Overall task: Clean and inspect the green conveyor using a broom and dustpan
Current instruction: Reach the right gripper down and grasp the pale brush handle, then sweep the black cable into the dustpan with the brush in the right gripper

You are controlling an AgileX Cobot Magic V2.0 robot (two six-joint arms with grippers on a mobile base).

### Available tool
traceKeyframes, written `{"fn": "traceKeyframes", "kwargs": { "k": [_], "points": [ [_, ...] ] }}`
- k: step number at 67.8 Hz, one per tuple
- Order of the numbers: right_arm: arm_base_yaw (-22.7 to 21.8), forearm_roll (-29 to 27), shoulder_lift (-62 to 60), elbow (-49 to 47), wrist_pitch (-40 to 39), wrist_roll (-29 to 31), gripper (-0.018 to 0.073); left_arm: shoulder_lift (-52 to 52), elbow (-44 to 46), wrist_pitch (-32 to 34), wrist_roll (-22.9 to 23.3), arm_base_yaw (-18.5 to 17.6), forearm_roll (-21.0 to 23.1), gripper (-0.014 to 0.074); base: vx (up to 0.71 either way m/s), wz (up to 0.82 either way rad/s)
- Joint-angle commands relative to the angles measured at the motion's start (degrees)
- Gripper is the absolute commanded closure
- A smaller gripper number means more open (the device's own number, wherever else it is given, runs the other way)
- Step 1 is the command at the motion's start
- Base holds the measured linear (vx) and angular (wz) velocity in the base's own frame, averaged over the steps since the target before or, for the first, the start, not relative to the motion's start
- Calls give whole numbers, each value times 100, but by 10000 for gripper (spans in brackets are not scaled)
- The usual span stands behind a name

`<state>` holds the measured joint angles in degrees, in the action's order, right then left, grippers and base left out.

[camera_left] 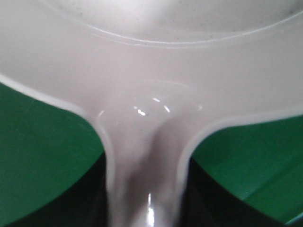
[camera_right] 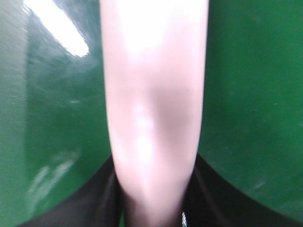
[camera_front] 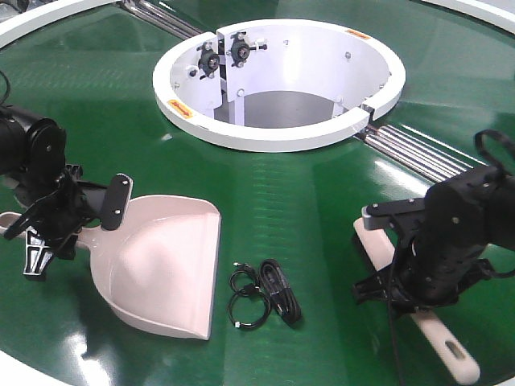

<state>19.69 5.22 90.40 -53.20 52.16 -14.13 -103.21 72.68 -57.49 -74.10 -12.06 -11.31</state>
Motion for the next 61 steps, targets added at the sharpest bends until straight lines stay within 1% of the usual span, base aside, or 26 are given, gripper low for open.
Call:
{"fn": "traceKeyframes", "kwargs": {
  "k": [1,11,23,28,31,37,41,44,48,56,61],
  "points": [
    [8,-15,-492,-158,-97,-103,566,260,103,118,87,-27,-7,604,0,0],
    [16,-164,-864,-158,-30,-268,564,260,103,118,87,-27,-7,604,0,0],
    [54,-596,-1104,-158,172,-268,564,260,103,118,87,-27,-7,604,0,0],
    [260,-610,-1138,-158,236,-460,564,260,103,118,87,-27,-7,604,0,0],
    [489,-553,-1138,-158,244,-635,563,260,103,118,87,-27,-7,604,0,0],
    [990,-433,-1063,-150,198,-1210,563,260,103,118,87,-27,-7,604,0,0],
    [1192,-389,-964,-150,164,-1563,563,260,103,118,87,-27,-7,604,0,0],
    [1278,-391,-860,-150,139,-1816,563,260,103,118,87,-27,-7,604,0,0],
    [1405,-447,-707,-150,134,-1995,563,260,103,118,87,-27,-7,604,0,0],
    [1623,-522,-412,-150,119,-2176,563,260,103,118,87,-27,-7,604,0,0],
    [1689,-702,-252,-150,28,-2216,563,260,103,118,87,-27,-7,604,0,0]
  ]
}}
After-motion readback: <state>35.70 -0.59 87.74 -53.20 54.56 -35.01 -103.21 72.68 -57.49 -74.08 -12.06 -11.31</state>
